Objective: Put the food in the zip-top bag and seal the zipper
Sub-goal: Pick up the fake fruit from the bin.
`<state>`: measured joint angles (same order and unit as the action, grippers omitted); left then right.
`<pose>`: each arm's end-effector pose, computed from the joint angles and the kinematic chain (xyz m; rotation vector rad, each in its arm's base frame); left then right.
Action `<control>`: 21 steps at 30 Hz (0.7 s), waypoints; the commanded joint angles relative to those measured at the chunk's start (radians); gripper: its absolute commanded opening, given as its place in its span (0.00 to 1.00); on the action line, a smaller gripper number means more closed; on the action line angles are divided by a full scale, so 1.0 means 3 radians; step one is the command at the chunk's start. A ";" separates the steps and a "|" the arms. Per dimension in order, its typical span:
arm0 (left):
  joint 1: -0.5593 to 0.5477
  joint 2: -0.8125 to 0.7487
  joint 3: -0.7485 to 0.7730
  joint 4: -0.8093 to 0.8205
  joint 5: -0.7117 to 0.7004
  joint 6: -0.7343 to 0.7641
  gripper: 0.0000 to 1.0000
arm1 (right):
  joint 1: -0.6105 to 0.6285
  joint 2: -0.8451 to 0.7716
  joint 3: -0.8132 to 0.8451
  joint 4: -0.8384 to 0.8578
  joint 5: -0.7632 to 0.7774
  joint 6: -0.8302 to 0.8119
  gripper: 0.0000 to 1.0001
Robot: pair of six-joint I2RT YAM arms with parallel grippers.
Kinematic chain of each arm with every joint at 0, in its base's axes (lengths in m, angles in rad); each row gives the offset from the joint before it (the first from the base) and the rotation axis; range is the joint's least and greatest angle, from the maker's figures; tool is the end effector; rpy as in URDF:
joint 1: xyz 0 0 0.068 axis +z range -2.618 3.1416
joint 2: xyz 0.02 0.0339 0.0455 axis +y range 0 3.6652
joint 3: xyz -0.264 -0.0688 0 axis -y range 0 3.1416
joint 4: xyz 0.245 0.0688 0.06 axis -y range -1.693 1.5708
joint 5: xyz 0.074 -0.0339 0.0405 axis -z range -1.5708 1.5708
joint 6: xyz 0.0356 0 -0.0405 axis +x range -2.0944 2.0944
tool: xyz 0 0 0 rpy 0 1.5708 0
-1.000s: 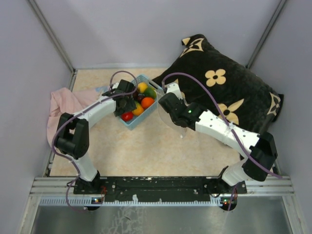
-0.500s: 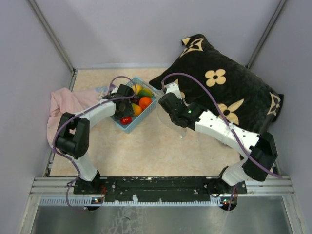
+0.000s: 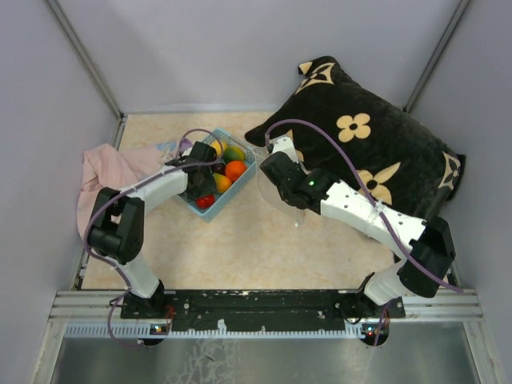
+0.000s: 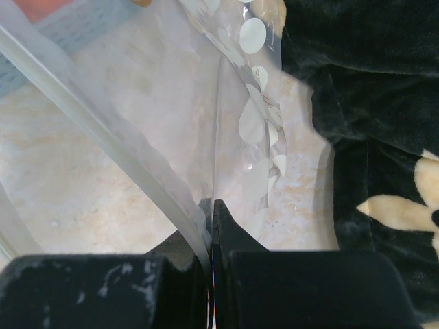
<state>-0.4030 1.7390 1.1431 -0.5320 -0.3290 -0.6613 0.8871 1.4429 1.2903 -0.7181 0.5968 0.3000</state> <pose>0.3235 -0.1254 0.1886 -0.4306 2.5624 0.0748 0.2077 0.2232 0.3183 -0.4081 2.2210 -0.1140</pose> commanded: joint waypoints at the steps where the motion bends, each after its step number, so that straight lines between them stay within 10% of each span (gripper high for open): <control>1: 0.0014 -0.0270 -0.0096 -0.0085 0.0086 0.0005 0.42 | -0.0011 -0.0065 0.0160 0.0057 0.0041 0.0048 0.00; 21: 0.0014 -0.1948 -0.0641 0.0855 0.1150 0.0247 0.34 | 0.0001 0.0128 0.0486 -0.0017 -0.0246 0.0209 0.00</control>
<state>-0.4030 1.2472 0.9977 -0.4297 -0.1398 -0.6014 0.8871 1.4624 1.3830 -0.7364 0.5533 0.3321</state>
